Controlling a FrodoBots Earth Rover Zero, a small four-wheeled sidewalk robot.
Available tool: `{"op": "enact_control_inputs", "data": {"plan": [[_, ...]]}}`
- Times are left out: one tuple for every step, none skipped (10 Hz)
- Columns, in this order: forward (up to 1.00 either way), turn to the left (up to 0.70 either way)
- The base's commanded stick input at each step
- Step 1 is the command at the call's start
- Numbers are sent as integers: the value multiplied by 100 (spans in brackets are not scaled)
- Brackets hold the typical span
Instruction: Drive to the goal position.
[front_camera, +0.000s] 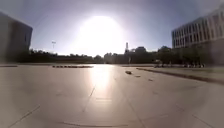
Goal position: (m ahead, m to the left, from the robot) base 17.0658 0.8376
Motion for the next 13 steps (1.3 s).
{"op": "enact_control_inputs", "data": {"plan": [[70,0],[70,0],[70,0],[70,0],[70,0],[70,0],[70,0],[70,0],[70,0],[70,0],[70,0],[70,0],[70,0]]}}
